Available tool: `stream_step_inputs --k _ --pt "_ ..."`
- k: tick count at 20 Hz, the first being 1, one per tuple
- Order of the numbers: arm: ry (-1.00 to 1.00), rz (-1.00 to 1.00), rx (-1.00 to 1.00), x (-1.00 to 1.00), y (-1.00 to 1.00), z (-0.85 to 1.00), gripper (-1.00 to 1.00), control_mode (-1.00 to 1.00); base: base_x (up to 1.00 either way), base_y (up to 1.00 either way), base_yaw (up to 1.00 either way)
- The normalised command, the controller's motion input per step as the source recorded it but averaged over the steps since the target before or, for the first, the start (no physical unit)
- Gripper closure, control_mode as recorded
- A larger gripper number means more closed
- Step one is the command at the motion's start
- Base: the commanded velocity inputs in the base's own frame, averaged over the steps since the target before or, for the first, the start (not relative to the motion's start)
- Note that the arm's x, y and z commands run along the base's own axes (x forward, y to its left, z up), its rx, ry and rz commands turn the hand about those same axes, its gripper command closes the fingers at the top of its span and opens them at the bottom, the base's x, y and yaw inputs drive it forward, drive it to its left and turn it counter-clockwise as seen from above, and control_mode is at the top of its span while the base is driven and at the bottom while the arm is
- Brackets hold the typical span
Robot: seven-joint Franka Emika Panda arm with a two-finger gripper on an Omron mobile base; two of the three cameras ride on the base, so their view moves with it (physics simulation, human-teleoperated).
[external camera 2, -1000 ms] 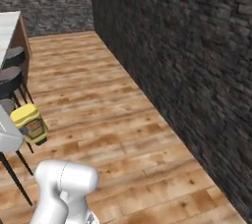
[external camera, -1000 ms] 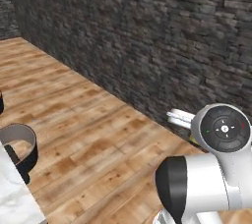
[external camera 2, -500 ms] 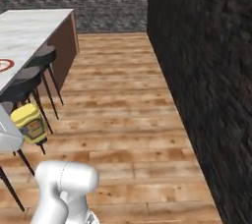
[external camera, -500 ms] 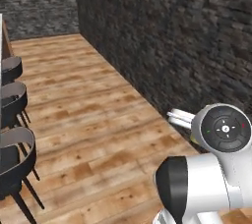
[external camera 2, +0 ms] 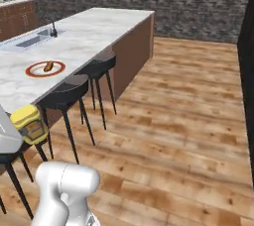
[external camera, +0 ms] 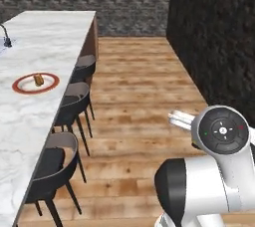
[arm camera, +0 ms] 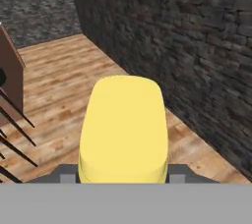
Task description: Move the hot dog bun to the plate on the dining table and place the condiment next to that plate. Then navigate to the fridge and take the sausage and place it on the plate as well.
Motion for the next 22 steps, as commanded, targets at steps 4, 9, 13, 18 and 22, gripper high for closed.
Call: stream_step_inputs --k 4,9,13,18,22 --pt "0.00 0.00 0.00 0.00 0.00 0.00 1.00 1.00 0.80 -0.24 0.67" --pt "0.00 0.00 0.00 0.00 0.00 0.00 1.00 1.00 0.69 -0.40 0.62" --pt "0.00 0.00 0.00 0.00 0.00 0.00 1.00 1.00 0.72 -0.36 0.62" --pt "0.00 0.00 0.00 0.00 0.00 0.00 1.00 1.00 0.75 -0.40 0.60" --pt "0.00 0.00 0.00 0.00 0.00 0.00 1.00 1.00 0.76 -0.36 0.61"
